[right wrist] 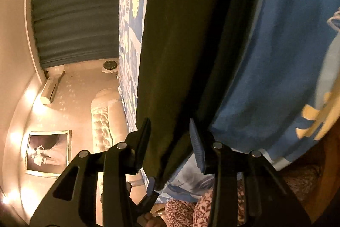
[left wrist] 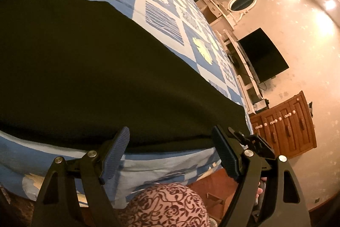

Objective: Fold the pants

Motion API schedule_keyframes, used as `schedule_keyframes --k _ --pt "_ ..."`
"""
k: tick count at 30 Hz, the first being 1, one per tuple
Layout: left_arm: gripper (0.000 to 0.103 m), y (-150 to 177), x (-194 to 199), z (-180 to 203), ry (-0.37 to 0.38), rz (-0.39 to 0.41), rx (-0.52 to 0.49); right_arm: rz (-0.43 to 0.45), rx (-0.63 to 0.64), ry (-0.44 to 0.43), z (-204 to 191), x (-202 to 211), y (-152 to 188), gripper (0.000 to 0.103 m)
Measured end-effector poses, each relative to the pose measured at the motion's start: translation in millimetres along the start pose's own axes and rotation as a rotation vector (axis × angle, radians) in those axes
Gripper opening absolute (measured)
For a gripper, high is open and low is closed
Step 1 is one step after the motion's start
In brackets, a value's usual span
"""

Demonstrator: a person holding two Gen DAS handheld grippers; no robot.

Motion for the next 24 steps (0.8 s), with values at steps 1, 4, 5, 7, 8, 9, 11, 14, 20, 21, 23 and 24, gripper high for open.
schedule_keyframes --k 1,4,5,7,8,9,11,14,20,21,23,24 --pt "0.078 0 -1 -1 -0.003 -0.001 0.006 0.006 0.001 -0.005 -2 -4 -2 0.038" --pt "0.078 1 0 -5 -0.008 -0.003 0.022 0.021 0.044 0.002 -5 -6 1 0.032" --pt "0.078 1 0 -5 -0.012 -0.004 0.021 0.020 0.068 0.011 -9 -7 2 0.011" --pt "0.078 2 0 -3 -0.019 -0.008 0.011 0.012 0.092 0.021 -11 -2 4 0.007" --pt "0.078 2 0 -2 -0.016 -0.009 0.008 0.014 0.096 0.025 -12 0 4 0.006" --pt "0.078 2 0 -1 -0.011 -0.011 0.005 0.015 0.100 0.032 -12 4 6 0.006" --pt "0.078 2 1 0 -0.009 -0.014 0.000 0.014 0.098 0.048 -8 8 7 0.006" --pt "0.078 3 -1 -3 -0.017 -0.016 -0.011 0.009 0.068 0.053 5 7 5 0.008" --pt "0.078 2 2 -6 -0.023 -0.010 -0.009 -0.056 0.070 -0.009 -3 -10 23 0.038" --pt "0.078 1 2 -6 -0.024 -0.010 -0.010 -0.085 0.073 -0.015 -5 -19 28 0.039" --pt "0.078 1 2 -6 -0.028 -0.009 -0.011 -0.118 0.062 -0.021 -5 -32 35 0.040" --pt "0.078 1 2 -5 -0.029 -0.008 -0.012 -0.141 0.048 -0.029 -4 -40 38 0.040"
Point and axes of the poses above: each gripper's, at about its wrist camera, not at the fingertips, and x roughly against the way its jaws point, z to its right, y to its underside, the point moved 2 cm from there along -x, roughly the way its jaws point, and after that the axes turned 5 degrees about -x, right-handed, at the moved point
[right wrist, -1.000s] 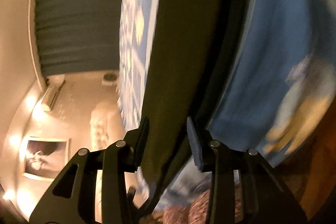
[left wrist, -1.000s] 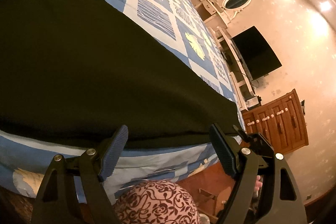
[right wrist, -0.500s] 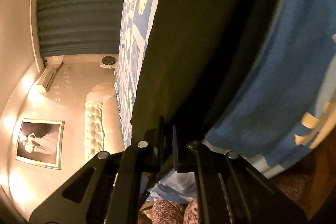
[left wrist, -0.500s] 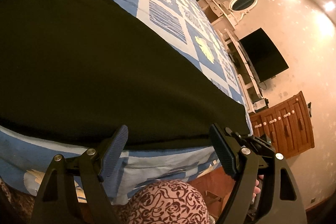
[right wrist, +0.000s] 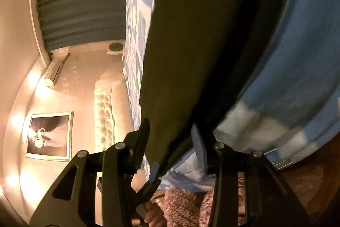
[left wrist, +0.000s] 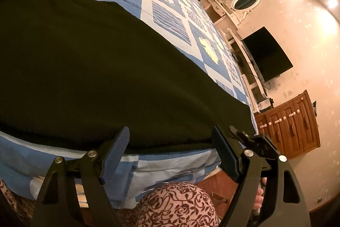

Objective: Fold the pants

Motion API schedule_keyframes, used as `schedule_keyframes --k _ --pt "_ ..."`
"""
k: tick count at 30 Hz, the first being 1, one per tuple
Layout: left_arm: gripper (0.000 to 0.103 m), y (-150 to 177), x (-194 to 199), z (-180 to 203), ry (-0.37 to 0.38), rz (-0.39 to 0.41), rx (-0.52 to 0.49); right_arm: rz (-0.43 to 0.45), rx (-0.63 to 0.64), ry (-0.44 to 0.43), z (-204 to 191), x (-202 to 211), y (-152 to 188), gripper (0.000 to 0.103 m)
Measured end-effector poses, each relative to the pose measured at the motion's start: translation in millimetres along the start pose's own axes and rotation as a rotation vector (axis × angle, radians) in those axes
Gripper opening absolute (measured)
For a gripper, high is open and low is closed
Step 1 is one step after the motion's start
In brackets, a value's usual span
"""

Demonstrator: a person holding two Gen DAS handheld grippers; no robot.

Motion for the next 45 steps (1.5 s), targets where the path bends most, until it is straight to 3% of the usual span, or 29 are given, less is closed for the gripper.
schedule_keyframes --k 3,4,5,8,11,14,15,18,21,22,24,26,27,29,30,33,34,35,36,37,41,45 --pt "0.078 0 2 1 -0.002 0.006 -0.008 -0.038 0.001 -0.011 -1 -17 3 0.036" --pt "0.078 -1 3 1 -0.010 0.012 -0.017 -0.045 0.022 0.002 -3 -20 4 0.028" --pt "0.078 -3 4 1 -0.015 0.018 -0.023 -0.052 0.045 0.021 -5 -23 4 0.006" --pt "0.078 -9 12 -3 -0.038 0.041 -0.032 -0.072 0.074 0.070 -1 -21 9 0.006" --pt "0.078 -20 26 -16 -0.073 0.078 -0.038 -0.089 0.069 0.054 5 -14 10 0.006" --pt "0.078 -31 42 -35 -0.130 0.105 -0.046 -0.094 0.124 0.017 -8 4 4 0.015" --pt "0.078 -35 48 -42 -0.151 0.113 -0.043 -0.073 0.152 0.014 -14 14 1 0.027" --pt "0.078 -45 65 -67 -0.216 0.145 -0.016 0.107 0.238 -0.016 -36 77 -28 0.054" --pt "0.078 -51 85 -93 -0.267 0.184 0.034 0.396 0.239 -0.009 -46 173 -77 0.062" --pt "0.078 -52 91 -98 -0.278 0.191 0.040 0.494 0.245 0.027 -48 205 -97 0.066" --pt "0.078 -53 99 -107 -0.298 0.202 0.054 0.595 0.284 0.130 -53 245 -129 0.069" --pt "0.078 -55 106 -116 -0.304 0.208 0.075 0.643 0.312 0.258 -53 270 -160 0.073" --pt "0.078 -55 108 -118 -0.309 0.211 0.083 0.617 0.303 0.330 -47 274 -179 0.073" --pt "0.078 -56 113 -121 -0.311 0.220 0.096 0.556 0.268 0.376 -34 271 -200 0.074" --pt "0.078 -55 115 -123 -0.311 0.221 0.101 0.483 0.236 0.367 -24 263 -209 0.074" --pt "0.078 -54 119 -129 -0.324 0.217 0.110 0.425 0.242 0.319 -22 250 -210 0.074" --pt "0.078 -54 119 -131 -0.330 0.211 0.113 0.391 0.234 0.292 -23 245 -209 0.071" --pt "0.078 -53 119 -132 -0.337 0.205 0.116 0.382 0.234 0.311 -25 237 -207 0.058" --pt "0.078 -52 119 -134 -0.344 0.201 0.119 0.368 0.248 0.355 -25 232 -206 0.037" --pt "0.078 -52 119 -137 -0.347 0.195 0.124 0.351 0.250 0.367 -25 228 -206 0.026" --pt "0.078 -53 122 -144 -0.347 0.181 0.142 0.318 0.246 0.363 -32 215 -200 0.024" --pt "0.078 -59 137 -146 -0.364 0.192 0.112 0.332 0.259 0.233 -61 220 -189 0.024"
Point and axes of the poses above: each gripper's, at about its wrist camera, not at the fingertips, and x roughly against the way its jaws point, z to its right, y to its underside, the point moved 2 cm from there along -x, roughly the way its jaws point, and after that the axes turned 5 degrees about -x, right-handed, at the moved point
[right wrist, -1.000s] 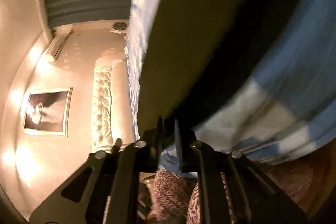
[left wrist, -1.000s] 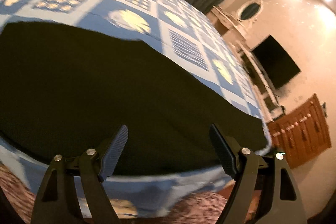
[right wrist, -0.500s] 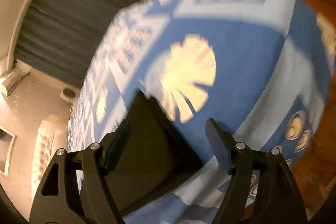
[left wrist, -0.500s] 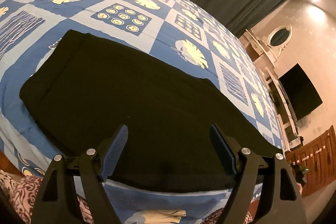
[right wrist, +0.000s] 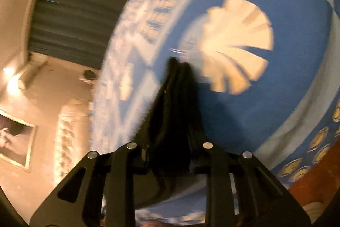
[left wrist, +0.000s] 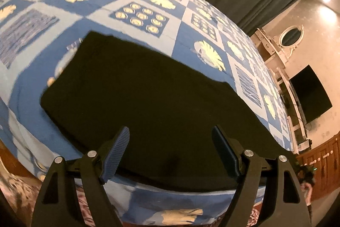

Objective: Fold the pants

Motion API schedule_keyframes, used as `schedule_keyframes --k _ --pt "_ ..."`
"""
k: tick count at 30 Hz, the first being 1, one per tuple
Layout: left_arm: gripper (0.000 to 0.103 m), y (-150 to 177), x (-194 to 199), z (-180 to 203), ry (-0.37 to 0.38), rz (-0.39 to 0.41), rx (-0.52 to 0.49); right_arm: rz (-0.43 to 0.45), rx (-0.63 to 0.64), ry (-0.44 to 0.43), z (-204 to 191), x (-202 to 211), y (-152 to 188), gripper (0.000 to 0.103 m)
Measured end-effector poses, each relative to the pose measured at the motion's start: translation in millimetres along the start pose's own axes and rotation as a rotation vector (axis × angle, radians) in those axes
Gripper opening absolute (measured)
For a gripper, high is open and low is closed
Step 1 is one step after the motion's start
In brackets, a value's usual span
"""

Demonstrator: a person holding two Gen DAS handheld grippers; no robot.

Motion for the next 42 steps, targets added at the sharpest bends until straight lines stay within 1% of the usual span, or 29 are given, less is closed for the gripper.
schedule_keyframes --k 3,6,8,10,11,12,15,17,18,20,21,22,25,27,29,32,37,39,40,41,42 --pt "0.078 -7 7 -8 -0.009 0.005 -0.006 -0.010 0.077 -0.069 -48 4 15 0.024" --pt "0.078 -11 14 -18 -0.011 0.000 -0.002 -0.039 0.169 -0.114 -100 9 30 0.024" --pt "0.078 -11 17 -23 -0.012 -0.002 -0.002 -0.066 0.243 -0.143 -143 2 49 0.024" --pt "0.078 -11 18 -24 -0.008 -0.002 -0.004 -0.091 0.295 -0.164 -177 -6 65 0.024" --pt "0.078 -11 20 -26 -0.005 -0.002 -0.005 -0.105 0.314 -0.169 -191 -12 74 0.024" --pt "0.078 -10 21 -29 -0.002 -0.002 -0.007 -0.125 0.347 -0.172 -212 -23 90 0.024" --pt "0.078 -6 23 -35 0.015 -0.006 0.002 -0.176 0.428 -0.168 -249 -47 125 0.024" --pt "0.078 -4 23 -37 0.030 -0.010 0.016 -0.209 0.475 -0.152 -267 -62 152 0.024" --pt "0.078 -3 22 -38 0.043 -0.015 0.029 -0.225 0.515 -0.131 -277 -76 171 0.024" --pt "0.078 -2 20 -38 0.065 -0.027 0.050 -0.254 0.550 -0.107 -286 -94 194 0.024" --pt "0.078 -1 20 -38 0.075 -0.029 0.058 -0.276 0.573 -0.093 -291 -103 214 0.024" --pt "0.078 -1 20 -37 0.079 -0.030 0.060 -0.289 0.589 -0.082 -294 -113 227 0.024" --pt "0.078 -1 19 -32 0.090 -0.031 0.048 -0.328 0.640 -0.033 -295 -146 267 0.024" --pt "0.078 0 19 -31 0.092 -0.031 0.043 -0.359 0.658 0.005 -287 -173 291 0.024" --pt "0.078 -1 19 -31 0.096 -0.032 0.050 -0.374 0.680 0.038 -280 -192 306 0.024" --pt "0.078 0 18 -31 0.096 -0.036 0.056 -0.406 0.727 0.109 -266 -220 337 0.024" --pt "0.078 2 16 -30 0.097 -0.044 0.052 -0.432 0.793 0.190 -247 -243 367 0.025" --pt "0.078 3 15 -30 0.095 -0.048 0.048 -0.468 0.765 0.196 -237 -249 371 0.035" --pt "0.078 3 15 -30 0.092 -0.050 0.047 -0.491 0.742 0.184 -234 -250 374 0.039" --pt "0.078 4 14 -30 0.092 -0.052 0.048 -0.507 0.725 0.164 -232 -248 376 0.046" --pt "0.078 4 14 -31 0.091 -0.055 0.051 -0.523 0.720 0.135 -234 -243 378 0.048"
Point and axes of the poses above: each gripper's, at about its wrist camera, not at the fingertips, and x roughly against the way its jaws point, z to its right, y to its underside, the point moved 2 cm from there along -x, roughly the way its jaws point, and after that the axes turned 5 degrees about -x, right-handed, at the moved point
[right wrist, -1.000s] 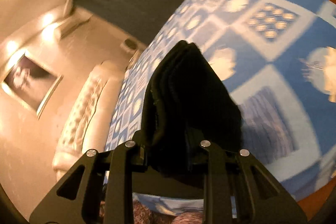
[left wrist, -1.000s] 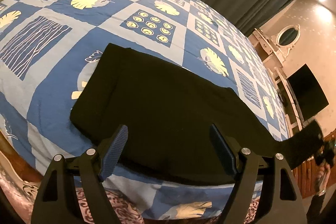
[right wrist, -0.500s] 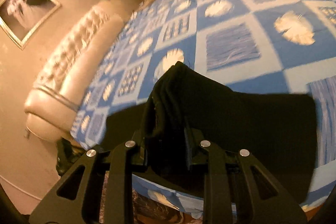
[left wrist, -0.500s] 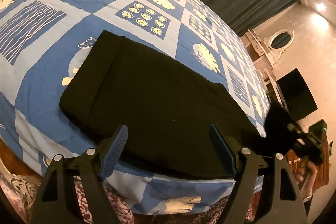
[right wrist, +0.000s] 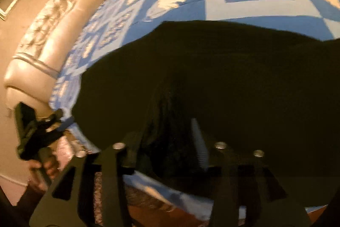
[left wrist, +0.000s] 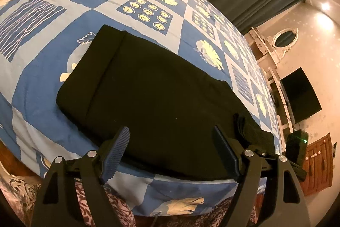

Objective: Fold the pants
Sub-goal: 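Grasp the folded pants edge with the left gripper while the right gripper pinches the other end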

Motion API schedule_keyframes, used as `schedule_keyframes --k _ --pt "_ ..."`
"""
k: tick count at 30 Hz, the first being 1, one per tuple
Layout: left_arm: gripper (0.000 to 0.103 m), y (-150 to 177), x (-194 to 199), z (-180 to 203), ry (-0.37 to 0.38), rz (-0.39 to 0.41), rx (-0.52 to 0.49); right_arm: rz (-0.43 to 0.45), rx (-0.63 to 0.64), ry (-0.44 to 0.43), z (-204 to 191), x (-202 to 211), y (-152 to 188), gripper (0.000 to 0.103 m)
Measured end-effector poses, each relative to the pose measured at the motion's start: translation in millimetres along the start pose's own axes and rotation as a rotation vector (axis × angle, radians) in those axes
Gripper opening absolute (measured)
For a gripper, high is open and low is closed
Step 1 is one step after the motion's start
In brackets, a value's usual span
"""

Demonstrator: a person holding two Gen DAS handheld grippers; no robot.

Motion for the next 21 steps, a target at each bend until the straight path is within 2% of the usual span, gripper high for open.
schedule_keyframes --k 2,3,4,5,7,8,10,12,14,17,20,21 --pt "0.078 0 -1 -2 0.001 -0.003 0.004 -0.022 0.005 -0.068 -5 11 2 0.049" --pt "0.078 0 -1 -2 0.000 -0.004 0.005 -0.020 -0.004 -0.124 -6 23 1 0.054" --pt "0.078 0 -1 -2 0.000 -0.003 0.006 -0.002 -0.014 -0.156 -5 38 -1 0.057" --pt "0.078 0 -1 -2 0.000 -0.004 0.006 0.026 -0.022 -0.181 -1 53 -5 0.065" --pt "0.078 0 -1 -3 0.002 -0.007 0.010 0.109 -0.049 -0.211 17 95 -17 0.073" --pt "0.078 -1 -1 -4 0.004 -0.008 0.013 0.149 -0.064 -0.203 31 113 -24 0.075" --pt "0.078 -1 -2 -4 0.007 -0.011 0.014 0.256 -0.130 -0.114 77 151 -36 0.077" --pt "0.078 -1 -4 -2 0.008 -0.012 0.006 0.286 -0.222 -0.055 125 165 -42 0.078" --pt "0.078 0 -5 0 0.009 -0.015 0.001 0.261 -0.315 -0.032 166 162 -43 0.078" --pt "0.079 1 -7 -1 0.002 -0.019 0.000 0.222 -0.457 -0.136 215 139 -41 0.078" --pt "0.078 2 -8 -3 -0.004 -0.023 0.013 0.228 -0.526 -0.238 234 125 -41 0.076" --pt "0.079 3 -9 -4 -0.007 -0.024 0.018 0.231 -0.541 -0.265 238 119 -41 0.060"
Point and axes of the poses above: each gripper's, at about its wrist camera, not at the fingertips, and x roughly against the way its jaws point, z to its right, y to its underside, the point moved 2 cm from there along -x, roughly the way its jaws point, and after that the axes turned 5 degrees about -x, right-handed, at the moved point
